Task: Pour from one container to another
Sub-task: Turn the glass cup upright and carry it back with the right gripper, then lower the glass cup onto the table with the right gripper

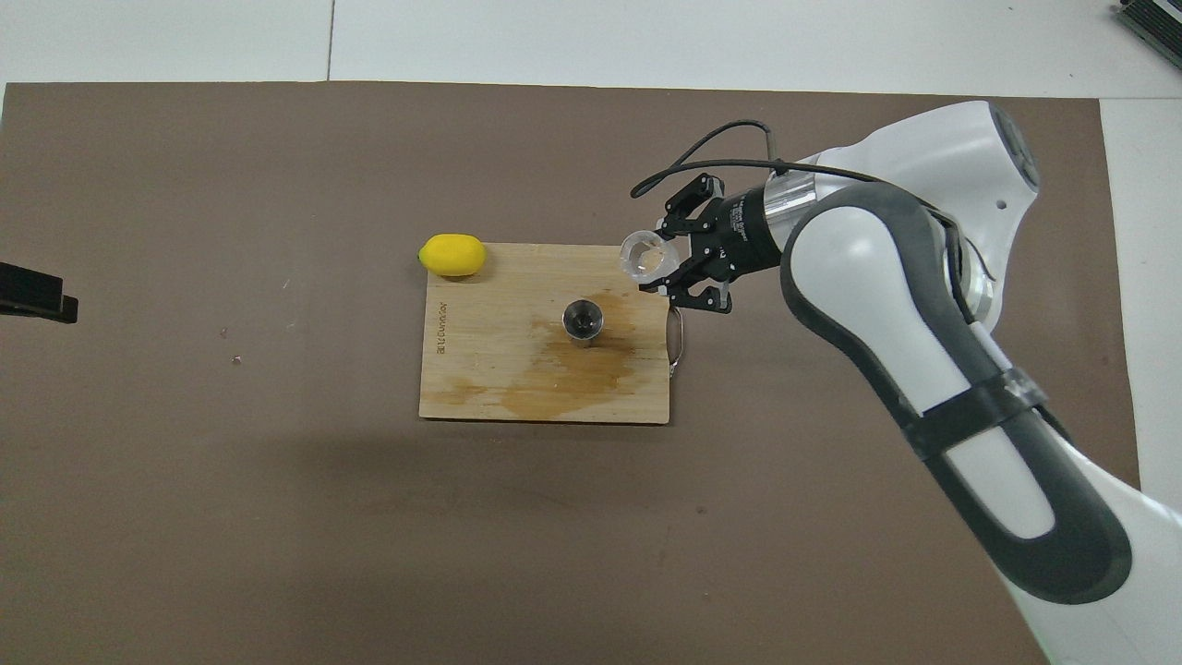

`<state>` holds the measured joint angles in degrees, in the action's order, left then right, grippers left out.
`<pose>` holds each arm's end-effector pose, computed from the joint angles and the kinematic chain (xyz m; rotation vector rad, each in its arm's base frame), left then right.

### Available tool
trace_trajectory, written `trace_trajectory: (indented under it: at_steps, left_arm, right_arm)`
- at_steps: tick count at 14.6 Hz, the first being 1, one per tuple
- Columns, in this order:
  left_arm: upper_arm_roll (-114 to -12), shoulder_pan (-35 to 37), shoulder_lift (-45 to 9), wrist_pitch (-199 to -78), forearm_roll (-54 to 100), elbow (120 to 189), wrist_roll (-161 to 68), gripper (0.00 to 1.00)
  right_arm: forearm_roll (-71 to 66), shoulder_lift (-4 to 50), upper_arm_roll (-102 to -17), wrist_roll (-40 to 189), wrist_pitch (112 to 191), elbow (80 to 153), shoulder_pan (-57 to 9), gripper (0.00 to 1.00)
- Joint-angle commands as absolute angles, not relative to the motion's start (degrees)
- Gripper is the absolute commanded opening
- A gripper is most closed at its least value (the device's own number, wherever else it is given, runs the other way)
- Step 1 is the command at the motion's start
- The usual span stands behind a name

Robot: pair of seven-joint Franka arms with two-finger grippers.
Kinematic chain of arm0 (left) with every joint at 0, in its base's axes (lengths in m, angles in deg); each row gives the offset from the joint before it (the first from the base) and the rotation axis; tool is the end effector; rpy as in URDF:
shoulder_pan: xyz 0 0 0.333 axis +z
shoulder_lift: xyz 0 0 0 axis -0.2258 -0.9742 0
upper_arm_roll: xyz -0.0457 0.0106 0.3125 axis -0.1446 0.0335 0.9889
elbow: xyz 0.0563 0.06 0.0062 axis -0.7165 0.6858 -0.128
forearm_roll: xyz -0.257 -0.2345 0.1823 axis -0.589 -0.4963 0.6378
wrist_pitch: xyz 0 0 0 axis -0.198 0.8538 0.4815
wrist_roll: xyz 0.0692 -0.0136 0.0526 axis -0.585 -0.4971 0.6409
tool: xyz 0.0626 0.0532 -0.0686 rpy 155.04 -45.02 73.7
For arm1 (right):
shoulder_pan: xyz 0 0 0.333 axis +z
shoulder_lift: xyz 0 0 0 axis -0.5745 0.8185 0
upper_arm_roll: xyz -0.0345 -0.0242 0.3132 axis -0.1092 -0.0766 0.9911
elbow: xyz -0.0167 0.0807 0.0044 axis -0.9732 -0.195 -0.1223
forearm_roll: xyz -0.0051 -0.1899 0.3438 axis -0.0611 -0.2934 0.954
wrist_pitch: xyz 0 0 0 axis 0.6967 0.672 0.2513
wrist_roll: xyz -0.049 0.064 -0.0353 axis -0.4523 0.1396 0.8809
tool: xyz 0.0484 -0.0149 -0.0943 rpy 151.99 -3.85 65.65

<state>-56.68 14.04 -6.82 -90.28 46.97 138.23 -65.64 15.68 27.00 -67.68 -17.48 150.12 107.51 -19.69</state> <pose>0.5434 0.0350 0.6195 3.1164 -0.0007 -0.0218 0.6354 0.2064 0.4373 -1.7700 1.7966 0.7270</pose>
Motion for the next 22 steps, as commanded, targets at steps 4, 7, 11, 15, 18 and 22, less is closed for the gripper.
trace_trajectory:
  at_steps: [4, 7, 11, 15, 18, 22]
  left_arm:
    - [-55.71, 12.61, -6.60, -89.41, 48.17, 137.65, -63.65, 1.00]
    - [-55.71, 12.61, -6.60, -89.24, 48.17, 137.56, -63.47, 1.00]
    - [-56.42, 12.17, -6.60, -89.50, 48.17, 137.48, -61.37, 1.00]
    - [-56.50, 11.29, -6.60, -89.24, 48.17, 137.48, -61.28, 1.00]
    - [-56.59, 11.03, -6.60, -89.32, 48.17, 137.48, -61.10, 1.00]
    - [-56.77, 11.11, -6.51, -89.41, 48.17, 137.56, -60.93, 1.00]
  right_arm:
    - [27.38, 21.91, -67.07, -2.21, 153.46, 117.77, -26.27, 0.00]
    - [33.36, 21.02, -67.07, 4.99, 154.09, 122.08, -28.64, 0.00]
    - [38.37, 20.85, -67.07, 12.55, 153.21, 125.77, -32.50, 0.00]
    - [40.94, 23.56, -67.16, 19.87, 147.58, 126.66, -37.25, 0.00]
    - [40.58, 27.95, -67.25, 24.50, 144.00, 126.13, -40.50, 0.00]
    - [37.96, 30.07, -67.25, 26.28, 142.14, 126.22, -44.28, 0.00]
